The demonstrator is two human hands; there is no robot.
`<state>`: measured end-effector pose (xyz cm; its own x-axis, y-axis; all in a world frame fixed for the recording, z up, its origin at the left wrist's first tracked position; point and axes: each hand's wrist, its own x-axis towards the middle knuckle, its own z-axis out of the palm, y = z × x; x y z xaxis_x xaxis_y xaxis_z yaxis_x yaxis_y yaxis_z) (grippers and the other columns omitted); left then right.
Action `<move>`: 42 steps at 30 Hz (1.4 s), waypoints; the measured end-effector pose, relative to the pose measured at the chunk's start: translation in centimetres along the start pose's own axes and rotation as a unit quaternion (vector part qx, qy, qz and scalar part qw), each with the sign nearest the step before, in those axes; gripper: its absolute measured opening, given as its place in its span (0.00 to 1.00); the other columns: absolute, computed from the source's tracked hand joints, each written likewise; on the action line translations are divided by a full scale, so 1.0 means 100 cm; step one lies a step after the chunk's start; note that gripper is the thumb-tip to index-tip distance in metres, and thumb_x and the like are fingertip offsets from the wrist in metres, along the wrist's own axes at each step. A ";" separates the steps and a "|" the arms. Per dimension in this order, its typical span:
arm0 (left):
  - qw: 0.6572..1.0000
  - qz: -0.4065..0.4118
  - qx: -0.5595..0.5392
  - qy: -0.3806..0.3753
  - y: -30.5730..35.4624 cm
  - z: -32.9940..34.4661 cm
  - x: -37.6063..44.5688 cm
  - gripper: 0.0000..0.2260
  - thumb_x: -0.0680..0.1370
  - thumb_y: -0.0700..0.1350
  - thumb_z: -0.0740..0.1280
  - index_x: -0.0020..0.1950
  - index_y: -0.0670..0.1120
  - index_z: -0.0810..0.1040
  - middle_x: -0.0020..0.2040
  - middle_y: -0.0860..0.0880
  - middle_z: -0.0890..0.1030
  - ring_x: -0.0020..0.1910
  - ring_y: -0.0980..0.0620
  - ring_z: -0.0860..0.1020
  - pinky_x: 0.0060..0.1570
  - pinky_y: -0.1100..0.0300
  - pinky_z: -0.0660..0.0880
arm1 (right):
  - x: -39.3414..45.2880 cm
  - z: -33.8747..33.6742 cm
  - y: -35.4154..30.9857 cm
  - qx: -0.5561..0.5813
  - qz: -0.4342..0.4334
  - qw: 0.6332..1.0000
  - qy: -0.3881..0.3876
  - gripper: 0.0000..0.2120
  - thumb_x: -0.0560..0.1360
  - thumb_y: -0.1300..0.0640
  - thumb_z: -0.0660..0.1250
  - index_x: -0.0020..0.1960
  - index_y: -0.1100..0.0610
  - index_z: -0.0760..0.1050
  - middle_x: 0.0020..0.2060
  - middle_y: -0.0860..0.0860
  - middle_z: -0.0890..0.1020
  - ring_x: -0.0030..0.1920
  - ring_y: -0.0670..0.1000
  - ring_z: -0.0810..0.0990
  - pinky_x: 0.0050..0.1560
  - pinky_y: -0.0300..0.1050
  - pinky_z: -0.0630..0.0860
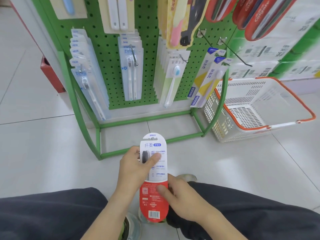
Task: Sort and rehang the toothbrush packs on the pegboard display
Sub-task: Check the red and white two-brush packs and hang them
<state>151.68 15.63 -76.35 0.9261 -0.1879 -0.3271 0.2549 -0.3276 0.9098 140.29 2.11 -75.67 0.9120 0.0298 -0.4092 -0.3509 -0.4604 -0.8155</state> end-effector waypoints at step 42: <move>0.904 0.426 0.002 0.029 0.320 0.060 -0.018 0.17 0.83 0.41 0.62 0.69 0.55 0.72 0.55 0.59 0.77 0.53 0.55 0.81 0.54 0.52 0.80 | -0.002 -0.266 -0.166 0.034 -0.374 0.801 0.466 0.37 0.71 0.55 0.78 0.73 0.33 0.68 0.56 0.57 0.81 0.52 0.52 0.83 0.58 0.50 0.80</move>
<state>156.51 -0.04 -48.13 0.7988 -0.3247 0.5064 -0.5593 -0.0909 0.8240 151.62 -13.81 -51.19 0.6236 -0.4156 0.6621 0.3865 -0.5722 -0.7233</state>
